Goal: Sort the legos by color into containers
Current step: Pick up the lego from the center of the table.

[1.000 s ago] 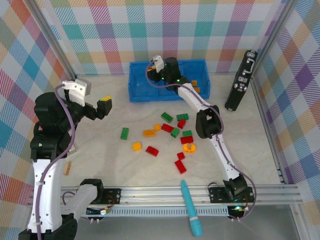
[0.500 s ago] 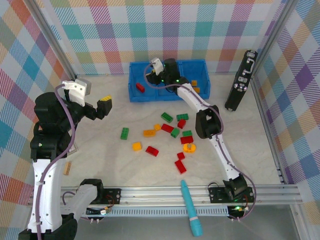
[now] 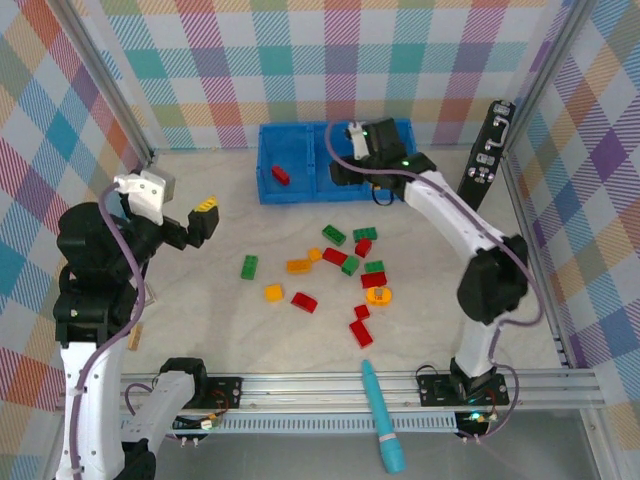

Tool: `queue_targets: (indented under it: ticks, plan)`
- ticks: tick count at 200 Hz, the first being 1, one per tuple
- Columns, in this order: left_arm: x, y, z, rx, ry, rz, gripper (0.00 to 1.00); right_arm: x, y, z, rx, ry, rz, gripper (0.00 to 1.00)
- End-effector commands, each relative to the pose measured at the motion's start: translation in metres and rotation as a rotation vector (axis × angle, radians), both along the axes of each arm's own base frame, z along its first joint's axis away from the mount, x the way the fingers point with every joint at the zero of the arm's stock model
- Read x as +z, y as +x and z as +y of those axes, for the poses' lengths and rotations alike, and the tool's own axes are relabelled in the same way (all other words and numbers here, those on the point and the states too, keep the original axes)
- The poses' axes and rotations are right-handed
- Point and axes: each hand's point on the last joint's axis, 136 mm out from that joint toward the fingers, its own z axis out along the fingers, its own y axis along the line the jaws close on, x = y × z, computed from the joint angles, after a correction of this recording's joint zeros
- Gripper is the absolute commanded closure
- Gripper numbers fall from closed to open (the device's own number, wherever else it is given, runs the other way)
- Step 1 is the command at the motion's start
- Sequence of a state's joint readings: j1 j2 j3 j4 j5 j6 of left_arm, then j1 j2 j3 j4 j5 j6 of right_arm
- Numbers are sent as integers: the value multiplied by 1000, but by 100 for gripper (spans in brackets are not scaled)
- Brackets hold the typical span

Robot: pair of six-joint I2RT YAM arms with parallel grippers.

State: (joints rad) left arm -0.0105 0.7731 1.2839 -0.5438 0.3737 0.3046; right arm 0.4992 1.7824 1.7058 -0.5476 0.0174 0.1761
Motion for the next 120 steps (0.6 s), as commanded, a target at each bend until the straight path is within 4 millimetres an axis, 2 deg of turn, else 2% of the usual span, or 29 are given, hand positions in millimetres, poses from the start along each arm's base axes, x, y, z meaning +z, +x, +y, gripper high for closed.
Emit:
queue_targets:
  ticks: [1, 14, 39, 59, 76, 81, 120]
  plan:
    - [7, 4, 2, 2, 5, -45, 0, -66, -68, -27, -184, -9, 357, 26]
    - [4, 7, -1, -16, 2, -30, 0, -77, -92, -37, -230, 9, 389, 25]
    - [0, 12, -7, -51, -22, -31, 0, -99, -128, -49, -281, 56, 485, 15]
    - [-1, 14, -7, -50, -23, -16, 0, -118, -152, -62, -319, 22, 552, 11]
    - [-2, 14, -8, -54, -26, -16, 0, -138, -172, -74, -345, -40, 604, 2]
    - [-2, 13, -8, -56, -28, -17, 0, -143, -176, -76, -349, -47, 618, 0]
    - [-2, 15, -7, -52, -27, -5, 0, -177, -202, -70, -337, -44, 711, 1]
